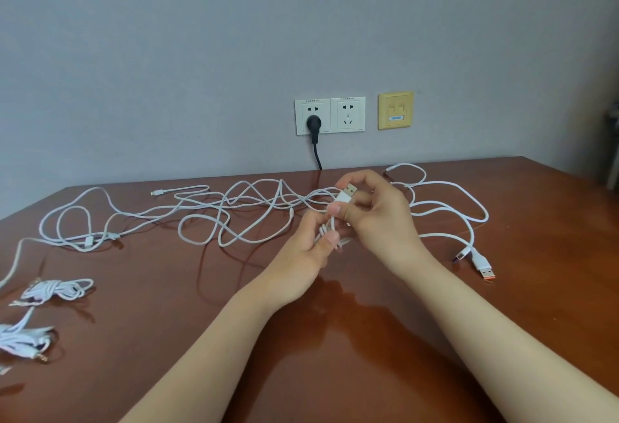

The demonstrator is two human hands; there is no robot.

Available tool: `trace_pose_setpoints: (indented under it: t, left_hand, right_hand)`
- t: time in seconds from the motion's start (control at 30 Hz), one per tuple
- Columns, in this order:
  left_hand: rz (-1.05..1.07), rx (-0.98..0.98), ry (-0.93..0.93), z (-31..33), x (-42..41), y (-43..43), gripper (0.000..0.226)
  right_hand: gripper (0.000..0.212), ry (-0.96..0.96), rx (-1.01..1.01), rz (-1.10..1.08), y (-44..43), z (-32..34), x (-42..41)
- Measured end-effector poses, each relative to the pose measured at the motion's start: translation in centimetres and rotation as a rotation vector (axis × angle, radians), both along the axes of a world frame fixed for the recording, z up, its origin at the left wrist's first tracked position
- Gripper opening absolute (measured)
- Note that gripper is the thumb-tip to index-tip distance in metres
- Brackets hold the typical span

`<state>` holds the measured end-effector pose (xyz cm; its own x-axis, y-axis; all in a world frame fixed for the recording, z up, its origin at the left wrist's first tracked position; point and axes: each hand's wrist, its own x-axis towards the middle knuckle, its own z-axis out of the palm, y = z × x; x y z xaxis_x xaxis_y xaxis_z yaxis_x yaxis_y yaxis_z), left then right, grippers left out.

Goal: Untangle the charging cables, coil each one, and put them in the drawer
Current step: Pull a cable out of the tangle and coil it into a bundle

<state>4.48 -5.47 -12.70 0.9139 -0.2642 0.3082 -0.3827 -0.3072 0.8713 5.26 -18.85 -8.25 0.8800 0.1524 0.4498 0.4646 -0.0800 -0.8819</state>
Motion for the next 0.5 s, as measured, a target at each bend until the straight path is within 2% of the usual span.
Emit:
trace_pose_setpoints:
  t: [0.13, 0.2, 0.33, 0.5]
  left_hand:
    - [0.061, -0.321, 0.061, 0.4, 0.2, -0.8, 0.014]
    - [0.175, -0.35, 0.054, 0.5, 0.5, -0.9, 0.006]
    - [0.33, -0.357, 0.044, 0.2, 0.7, -1.1, 0.006]
    - [0.367, -0.339, -0.015, 0.0, 0.7, -1.5, 0.011]
  right_hand:
    - [0.03, 0.176, 0.337, 0.021, 0.0, 0.8, -0.3]
    - [0.025, 0.258, 0.453, 0.033, 0.1, 0.9, -0.3]
    - [0.013, 0.319, 0.365, 0.051, 0.8, 0.5, -0.4]
    - [0.008, 0.398, 0.289, 0.044, 0.5, 0.8, -0.6]
